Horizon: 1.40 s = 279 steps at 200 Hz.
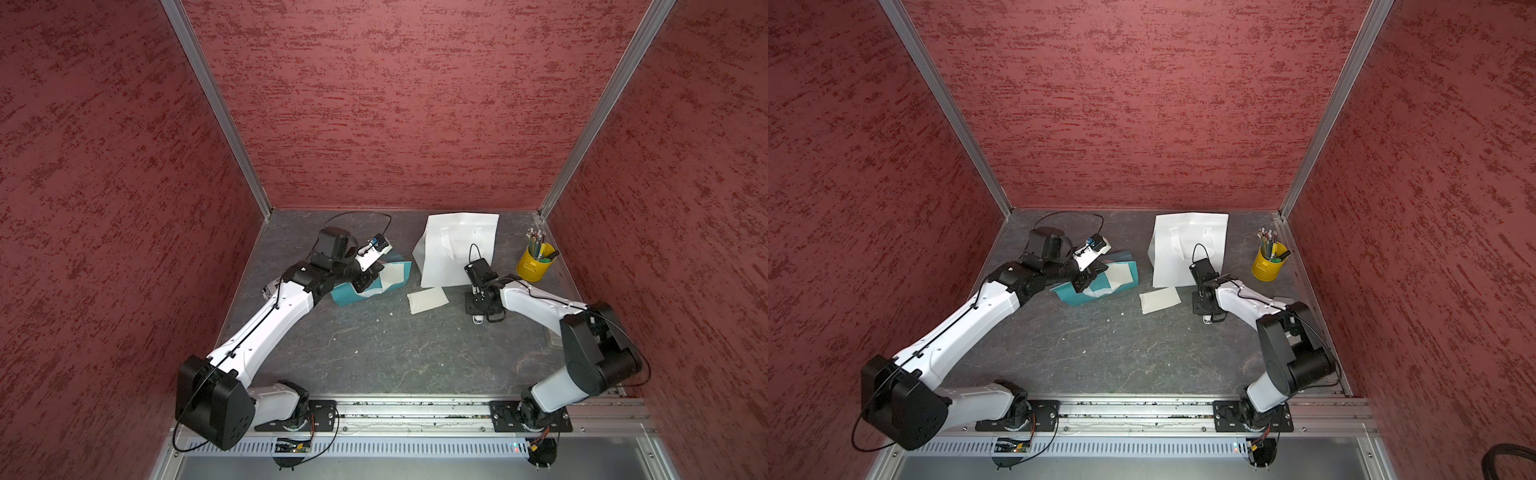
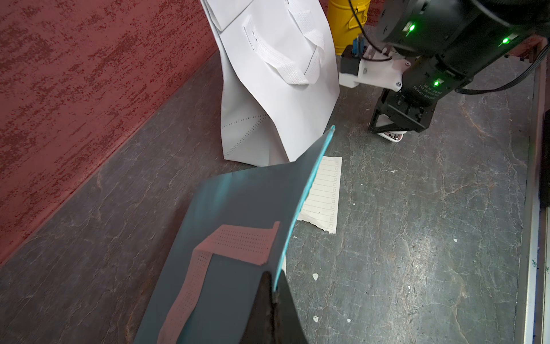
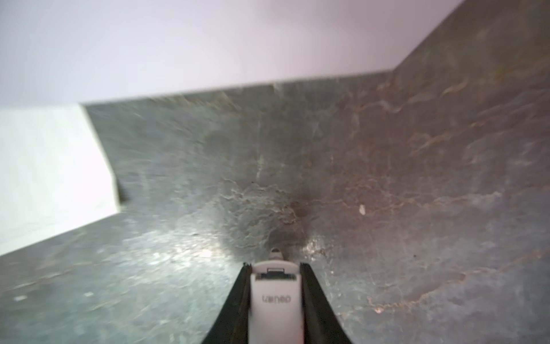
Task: Staple the receipts to the bags
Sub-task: Pick up the stapler from the center of the board, then place the stapler in the takeout bag.
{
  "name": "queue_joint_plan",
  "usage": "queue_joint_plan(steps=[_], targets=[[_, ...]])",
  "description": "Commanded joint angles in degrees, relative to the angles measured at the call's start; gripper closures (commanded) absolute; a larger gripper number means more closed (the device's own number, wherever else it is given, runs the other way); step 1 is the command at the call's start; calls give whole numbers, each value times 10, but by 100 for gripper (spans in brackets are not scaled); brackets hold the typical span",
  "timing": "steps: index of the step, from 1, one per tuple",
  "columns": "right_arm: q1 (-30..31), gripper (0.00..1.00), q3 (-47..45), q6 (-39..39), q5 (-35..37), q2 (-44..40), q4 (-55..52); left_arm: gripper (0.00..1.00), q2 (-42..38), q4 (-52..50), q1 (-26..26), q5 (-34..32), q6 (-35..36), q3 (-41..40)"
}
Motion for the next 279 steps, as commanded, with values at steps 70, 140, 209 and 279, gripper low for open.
queue_joint_plan(steps=[70, 140, 209, 279], targets=[[156, 100, -31, 15, 19, -198, 556, 100, 3, 28, -8, 23, -23, -3], [242, 100, -14, 31, 72, -125, 728, 100, 6, 31, -16, 25, -33, 0], [294, 100, 1, 44, 148, -67, 750, 100, 4, 32, -15, 23, -37, 1], [347, 100, 20, 13, 251, -31, 742, 100, 4, 32, -16, 9, -35, -3]])
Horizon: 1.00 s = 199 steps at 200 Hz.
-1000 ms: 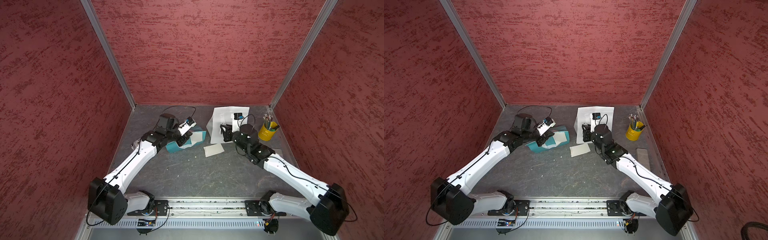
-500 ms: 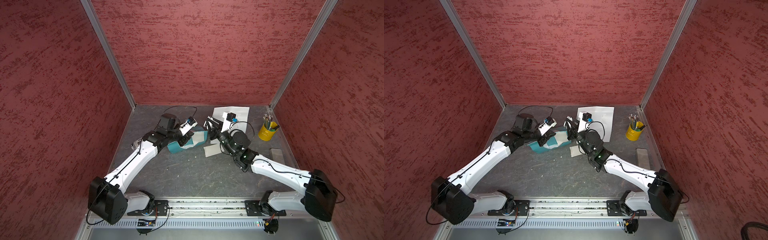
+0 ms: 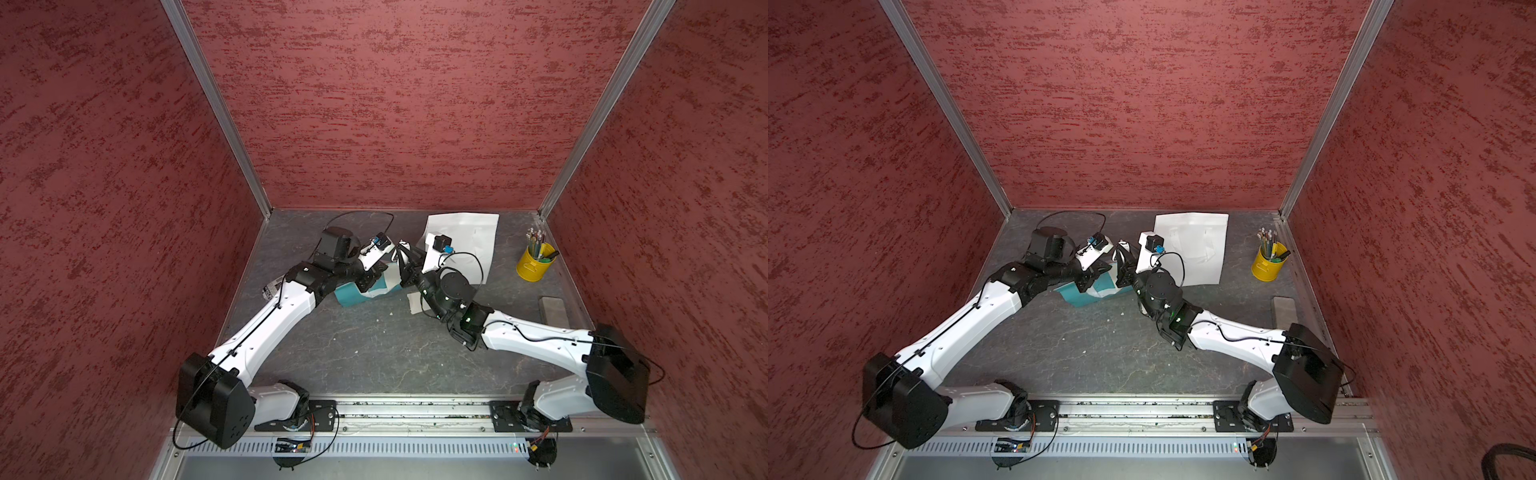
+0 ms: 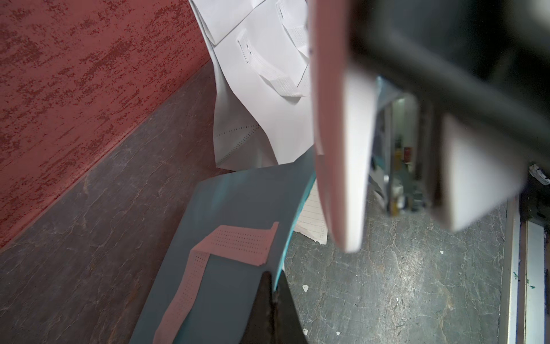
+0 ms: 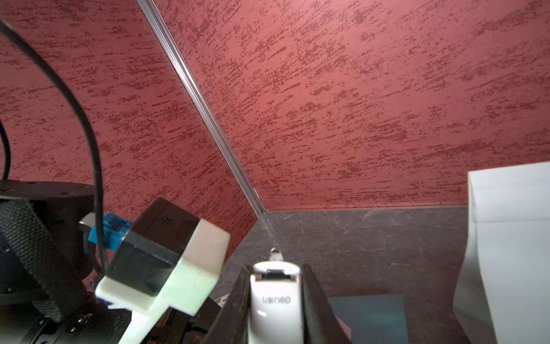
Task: Staple the receipts to the bags
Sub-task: Place the stapler in the takeout bag.
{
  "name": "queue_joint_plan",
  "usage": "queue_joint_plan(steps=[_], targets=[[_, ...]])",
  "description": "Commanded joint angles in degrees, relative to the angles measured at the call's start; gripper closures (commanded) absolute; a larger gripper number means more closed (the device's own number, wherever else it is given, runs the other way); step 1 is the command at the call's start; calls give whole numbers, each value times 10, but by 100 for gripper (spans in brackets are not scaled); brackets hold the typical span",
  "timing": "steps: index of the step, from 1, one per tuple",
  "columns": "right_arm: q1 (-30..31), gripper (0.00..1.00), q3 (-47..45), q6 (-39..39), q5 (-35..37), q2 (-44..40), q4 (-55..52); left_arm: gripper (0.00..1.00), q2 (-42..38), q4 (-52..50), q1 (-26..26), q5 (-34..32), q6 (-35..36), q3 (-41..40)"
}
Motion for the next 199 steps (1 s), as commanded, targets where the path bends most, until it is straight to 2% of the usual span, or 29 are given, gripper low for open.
queue_joint_plan(steps=[1, 39, 199], targets=[[13, 100, 16, -18, 63, 3, 22, 100, 0, 14, -2, 2, -5, -3], [18, 100, 13, -33, 96, 24, 34, 100, 0, 14, -2, 6, -6, -2], [18, 100, 29, -68, 116, 48, 17, 100, 0, 14, -1, 4, -5, -3]])
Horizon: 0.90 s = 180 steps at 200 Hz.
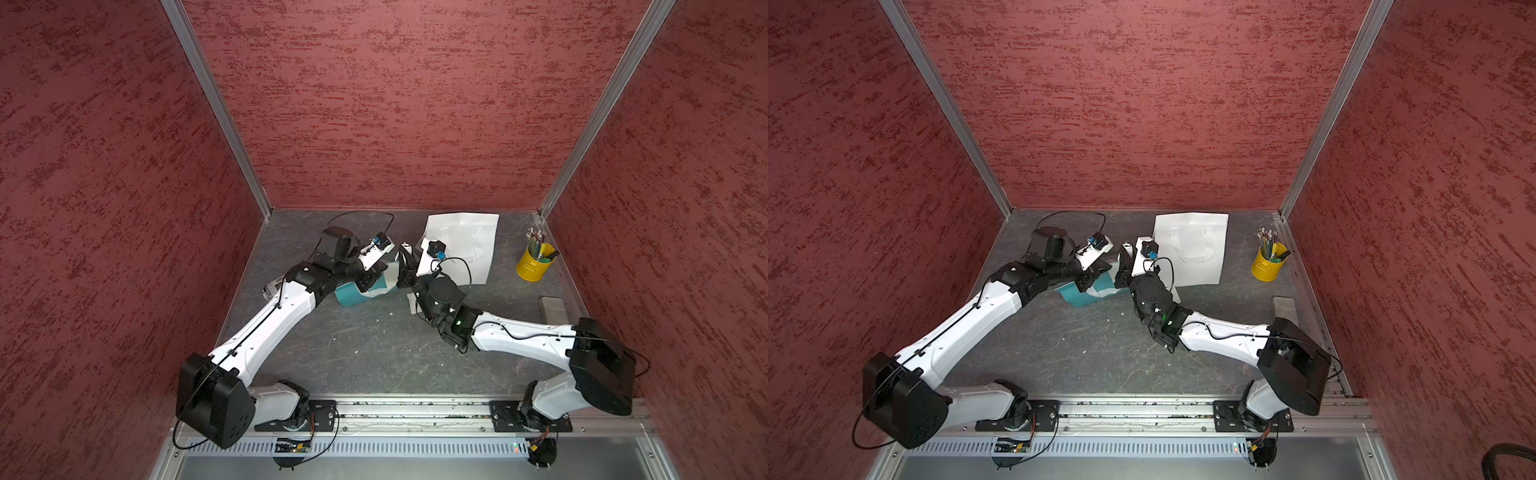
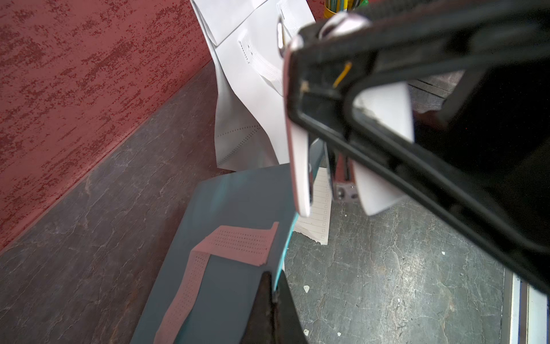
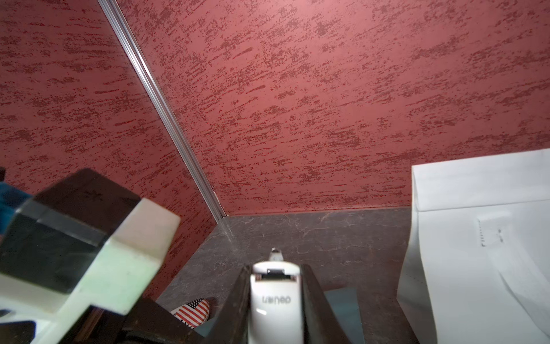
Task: Staple the receipts to the bags
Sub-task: Place the stapler in the takeout bag.
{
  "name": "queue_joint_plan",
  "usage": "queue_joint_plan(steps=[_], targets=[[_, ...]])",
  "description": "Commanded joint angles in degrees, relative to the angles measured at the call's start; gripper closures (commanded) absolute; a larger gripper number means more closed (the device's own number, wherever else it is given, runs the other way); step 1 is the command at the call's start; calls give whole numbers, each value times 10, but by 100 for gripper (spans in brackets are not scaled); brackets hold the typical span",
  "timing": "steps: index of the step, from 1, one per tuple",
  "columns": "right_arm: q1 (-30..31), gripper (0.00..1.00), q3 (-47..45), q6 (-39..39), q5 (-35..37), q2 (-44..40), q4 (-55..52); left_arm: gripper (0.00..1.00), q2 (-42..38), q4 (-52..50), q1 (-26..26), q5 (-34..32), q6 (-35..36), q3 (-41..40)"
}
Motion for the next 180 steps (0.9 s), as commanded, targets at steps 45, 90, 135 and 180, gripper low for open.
queue_joint_plan(steps=[45, 90, 135, 180], targets=[[2, 100, 31, -10, 14, 12, -25, 100, 2, 13, -1, 4, -6, -1], [2, 100, 31, -20, -3, 12, -43, 100, 2, 15, 1, -4, -8, -2], [2, 100, 31, -28, -1, 15, -56, 100, 3, 15, 2, -2, -9, -1], [5, 100, 38, -33, -16, 22, -65, 100, 7, 13, 5, 0, -12, 3]])
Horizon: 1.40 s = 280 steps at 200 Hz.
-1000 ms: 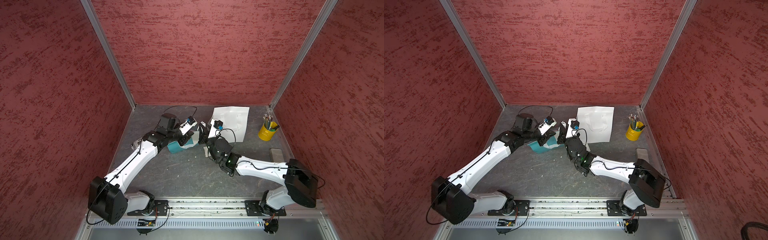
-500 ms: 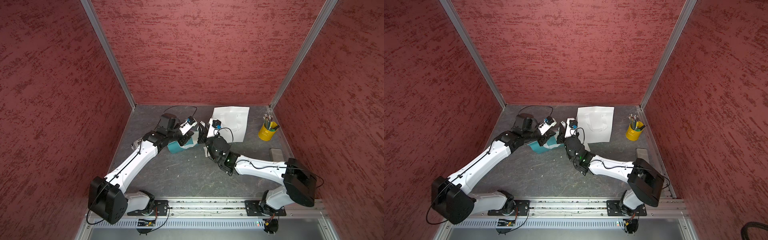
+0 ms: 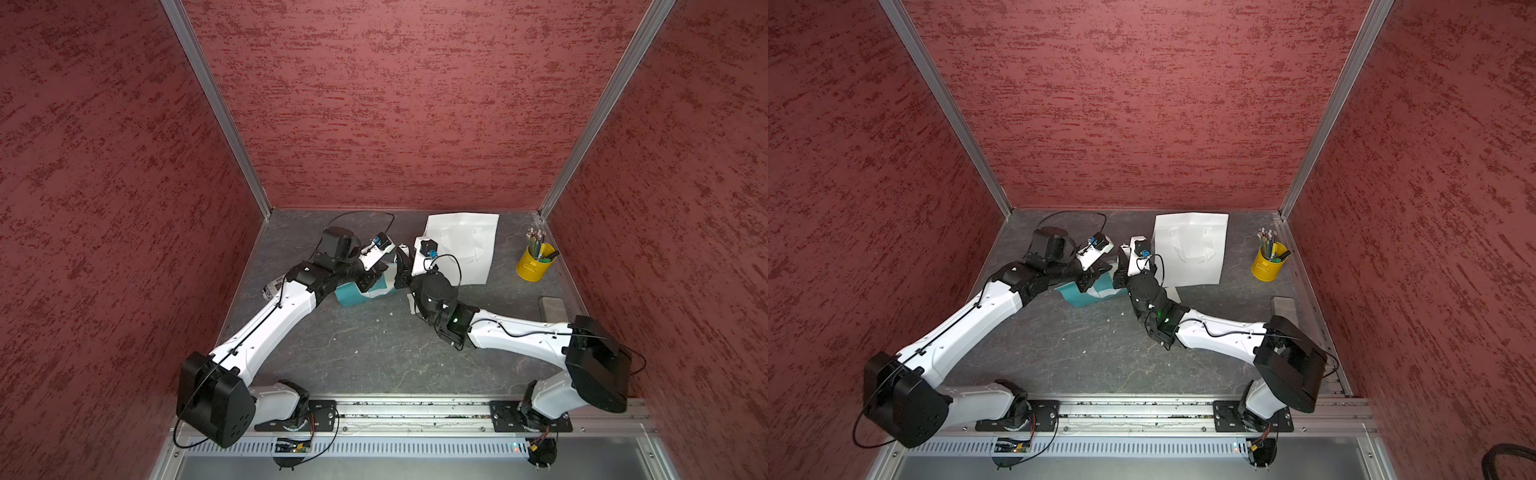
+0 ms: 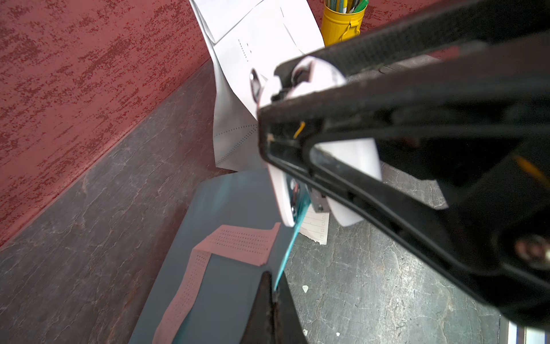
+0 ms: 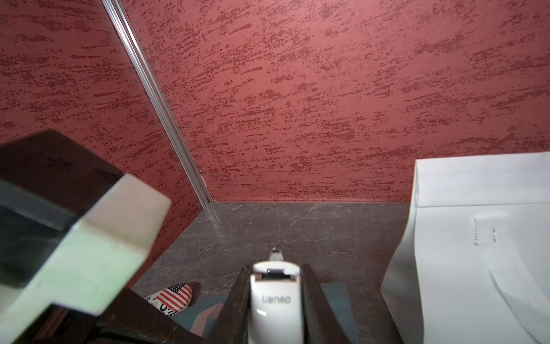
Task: Staple the receipts to the bags
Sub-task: Place the stapler in the takeout bag.
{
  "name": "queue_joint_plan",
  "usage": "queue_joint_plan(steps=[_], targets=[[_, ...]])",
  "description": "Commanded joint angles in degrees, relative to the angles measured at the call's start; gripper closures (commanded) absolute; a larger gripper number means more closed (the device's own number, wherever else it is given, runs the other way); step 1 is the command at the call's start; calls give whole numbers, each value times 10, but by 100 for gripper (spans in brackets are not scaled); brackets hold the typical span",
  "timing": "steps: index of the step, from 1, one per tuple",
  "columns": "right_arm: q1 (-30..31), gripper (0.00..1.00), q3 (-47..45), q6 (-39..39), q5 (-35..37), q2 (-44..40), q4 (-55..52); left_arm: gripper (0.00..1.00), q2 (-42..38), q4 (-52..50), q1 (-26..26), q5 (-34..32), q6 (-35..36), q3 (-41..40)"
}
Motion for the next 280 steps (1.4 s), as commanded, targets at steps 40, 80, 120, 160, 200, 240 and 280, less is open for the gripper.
queue_joint_plan(steps=[40, 80, 120, 160, 200, 240, 280], targets=[[9, 95, 16, 1, -12, 3, -32, 100, 5, 14, 6, -1, -10, 2], [11, 77, 7, 7, -14, -9, -42, 100, 8, 13, 6, -2, -12, 3], [11, 65, 5, 3, -25, -16, -43, 100, 11, 14, 6, -2, -11, 3], [11, 59, 4, 5, -28, -29, -48, 100, 14, 12, 6, -3, -12, 3], [11, 59, 3, 3, -21, -38, -57, 100, 15, 12, 6, -4, -11, 2], [6, 54, 9, 2, -25, -46, -78, 100, 15, 12, 6, -4, -10, 2], [-41, 26, 16, -73, -123, -119, -141, 100, 14, 13, 6, -5, -8, 0]])
